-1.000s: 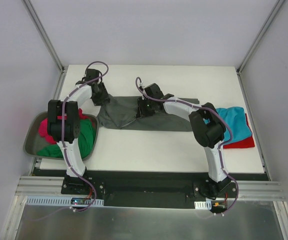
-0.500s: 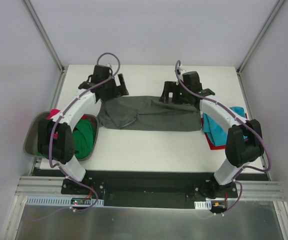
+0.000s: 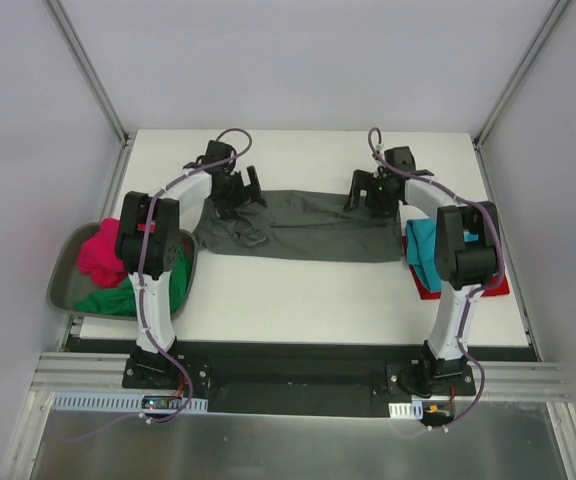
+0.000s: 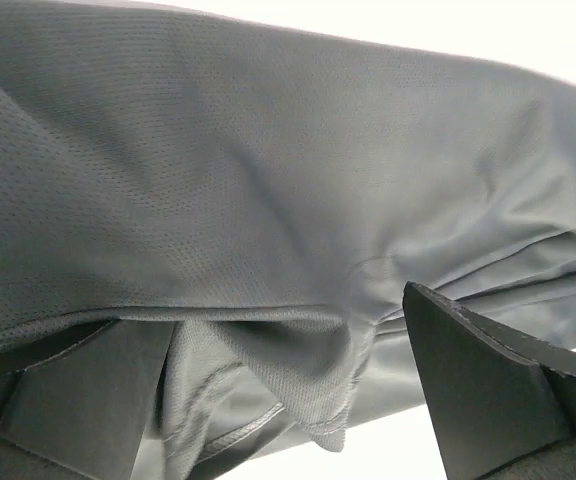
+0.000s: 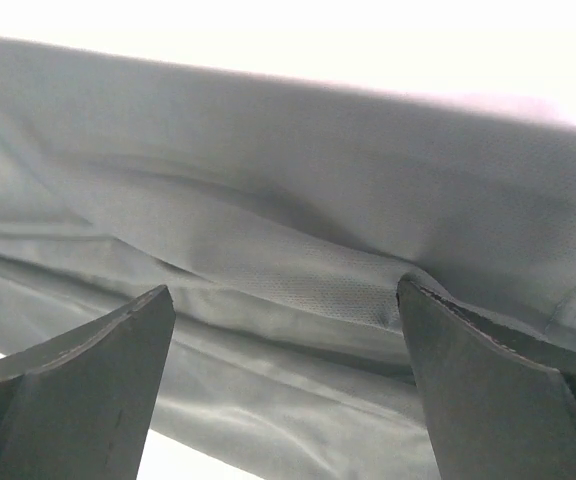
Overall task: Fold and stack the t-shirts
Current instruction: Rotate the tshirt 90 degrees
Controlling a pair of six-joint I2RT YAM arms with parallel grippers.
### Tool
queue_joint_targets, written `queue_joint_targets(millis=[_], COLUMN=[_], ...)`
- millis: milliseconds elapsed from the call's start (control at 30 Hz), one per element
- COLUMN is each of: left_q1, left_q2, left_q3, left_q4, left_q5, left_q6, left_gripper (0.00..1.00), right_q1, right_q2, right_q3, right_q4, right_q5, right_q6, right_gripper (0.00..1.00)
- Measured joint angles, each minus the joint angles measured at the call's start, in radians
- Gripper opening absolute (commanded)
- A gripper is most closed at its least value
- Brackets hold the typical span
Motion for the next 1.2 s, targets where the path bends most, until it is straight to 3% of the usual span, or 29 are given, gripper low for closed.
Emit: queue_joint_targets(millis=[100, 300, 567, 767, 967, 1200], left_q1=[0.029, 0.044, 0.02, -0.044, -0.093, -0.107], left_q2=[0.095, 0.334, 0.61, 0.666, 0.736, 0.848], left_q3=[0.127, 0.485, 0.903, 0.933, 0.924, 1.025], left_q4=[-0.006, -0.001, 0.034, 0.209, 0.488, 0.664], left_q5=[0.026, 0.057, 0.166, 0.178, 0.175, 0.08], left_q6=[-0.018, -0.06, -0.195, -0.296, -0.457, -0.586], left_gripper=[0.99, 0.99, 0.99, 0.99, 0.99, 0.99], right_q1=[0.004, 0.073, 0.449, 0.624, 0.618, 0.558], right_q2=[-0.029, -0.261, -0.487, -0.55, -0.729, -0.922], right_q3=[-0.072, -0.382, -0.671, -0.674, -0.624, -0.662], right_q4=[0.022, 0.068, 0.195, 0.205, 0.171, 0.163], right_q5=[-0.014, -0.048, -0.059, -0.048, 0.063, 0.148], right_q6=[0.009, 0.07, 0.279, 0.347, 0.315, 0.261], right_gripper=[0.96, 0.96, 0.96, 0.96, 0.96, 0.96])
